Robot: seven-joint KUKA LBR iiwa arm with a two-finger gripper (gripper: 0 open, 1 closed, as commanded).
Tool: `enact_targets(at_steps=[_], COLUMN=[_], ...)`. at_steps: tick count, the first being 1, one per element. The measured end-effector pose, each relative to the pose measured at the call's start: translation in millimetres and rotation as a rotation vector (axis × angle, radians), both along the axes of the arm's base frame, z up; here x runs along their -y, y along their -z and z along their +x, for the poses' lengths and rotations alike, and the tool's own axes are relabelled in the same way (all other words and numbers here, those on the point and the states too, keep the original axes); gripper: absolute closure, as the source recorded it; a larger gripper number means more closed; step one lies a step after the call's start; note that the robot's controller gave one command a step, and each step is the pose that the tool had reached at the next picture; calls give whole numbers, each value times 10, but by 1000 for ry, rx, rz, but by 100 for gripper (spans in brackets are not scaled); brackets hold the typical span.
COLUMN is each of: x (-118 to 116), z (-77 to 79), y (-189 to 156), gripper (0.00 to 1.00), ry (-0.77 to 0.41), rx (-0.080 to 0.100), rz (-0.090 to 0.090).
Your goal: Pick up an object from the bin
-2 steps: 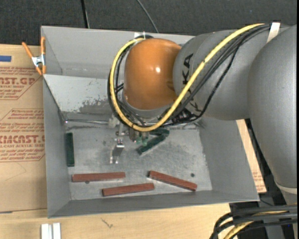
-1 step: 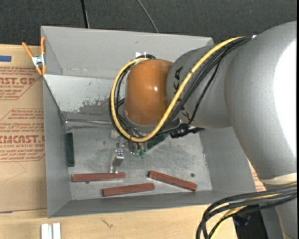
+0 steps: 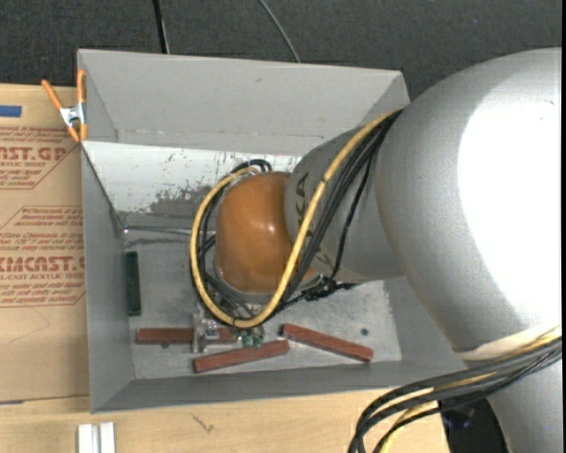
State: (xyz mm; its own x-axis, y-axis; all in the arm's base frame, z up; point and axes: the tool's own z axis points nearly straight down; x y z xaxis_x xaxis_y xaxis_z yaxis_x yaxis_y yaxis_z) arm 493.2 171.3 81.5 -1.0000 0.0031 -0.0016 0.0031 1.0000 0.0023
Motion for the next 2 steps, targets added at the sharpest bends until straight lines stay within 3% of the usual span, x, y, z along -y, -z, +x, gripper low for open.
enact_targets(at_steps=[1,2], x=[0,19], z=[0,96], y=[0,-1938], gripper=[100,100], ry=[0,45], rx=[0,6], rz=[0,1])
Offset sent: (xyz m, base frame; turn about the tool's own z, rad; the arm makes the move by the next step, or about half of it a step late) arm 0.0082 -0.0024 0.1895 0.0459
